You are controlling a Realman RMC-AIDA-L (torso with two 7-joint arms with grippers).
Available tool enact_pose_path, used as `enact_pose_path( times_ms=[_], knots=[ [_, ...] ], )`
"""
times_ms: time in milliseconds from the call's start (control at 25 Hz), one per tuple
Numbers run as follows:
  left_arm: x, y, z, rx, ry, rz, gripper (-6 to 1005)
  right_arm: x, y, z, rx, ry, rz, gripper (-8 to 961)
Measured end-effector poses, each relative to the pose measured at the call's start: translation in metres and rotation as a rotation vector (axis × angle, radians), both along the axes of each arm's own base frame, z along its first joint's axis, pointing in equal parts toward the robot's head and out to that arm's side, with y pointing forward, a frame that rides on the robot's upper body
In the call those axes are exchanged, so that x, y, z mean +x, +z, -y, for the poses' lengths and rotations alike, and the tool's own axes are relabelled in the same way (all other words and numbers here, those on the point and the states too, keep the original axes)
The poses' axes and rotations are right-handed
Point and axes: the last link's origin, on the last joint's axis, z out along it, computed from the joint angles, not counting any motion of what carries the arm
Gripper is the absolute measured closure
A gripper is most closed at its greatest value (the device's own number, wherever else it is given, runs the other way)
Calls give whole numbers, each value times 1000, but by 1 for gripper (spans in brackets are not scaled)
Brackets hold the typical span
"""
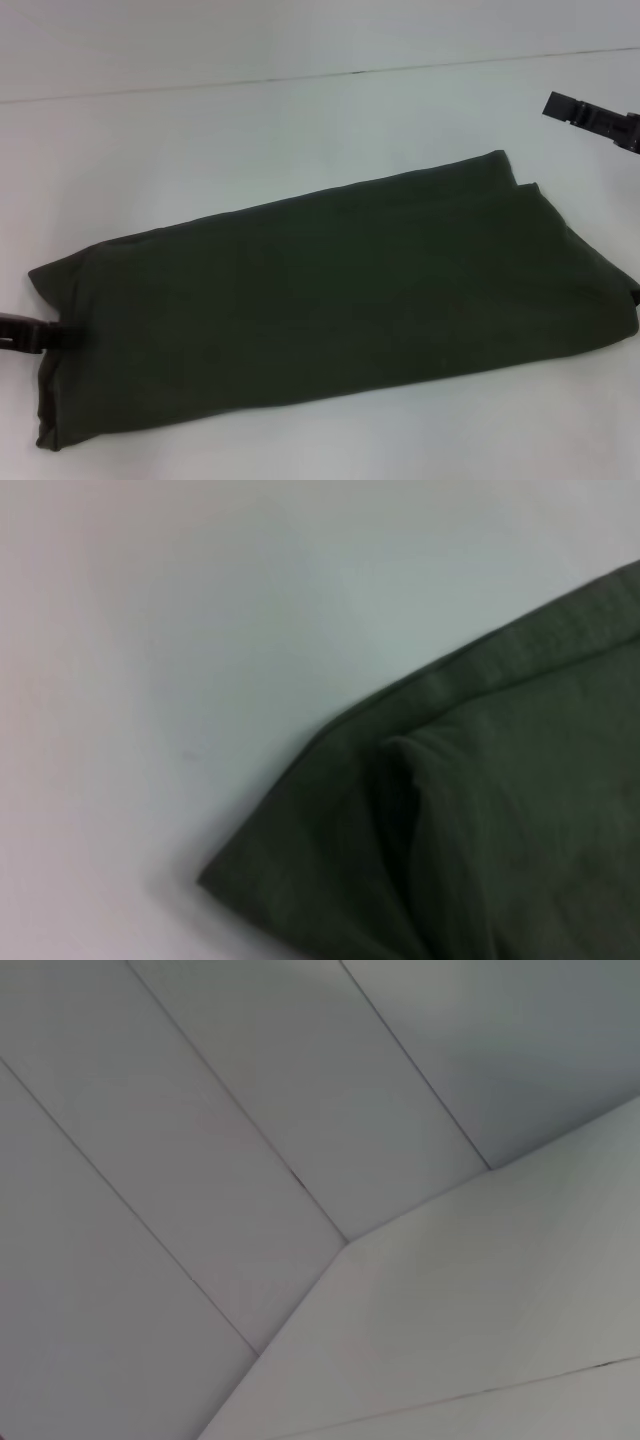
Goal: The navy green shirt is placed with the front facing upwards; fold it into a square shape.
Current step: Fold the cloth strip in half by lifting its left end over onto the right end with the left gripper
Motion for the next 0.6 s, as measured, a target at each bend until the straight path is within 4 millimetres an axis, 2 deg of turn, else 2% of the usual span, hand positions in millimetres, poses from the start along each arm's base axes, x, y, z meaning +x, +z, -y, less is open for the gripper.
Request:
enact_pose_path(
  times_ms=[120,440,600],
  knots=[
    [-1,2,0,2,3,4,742,0,1,1,2,1,-2,41],
    [-1,0,1,-6,-1,15,929,0,0,1,-2,2,0,41],
    [0,-1,1,-8,-3,17,935,1,0,2,-4,-1,1,41]
  ],
)
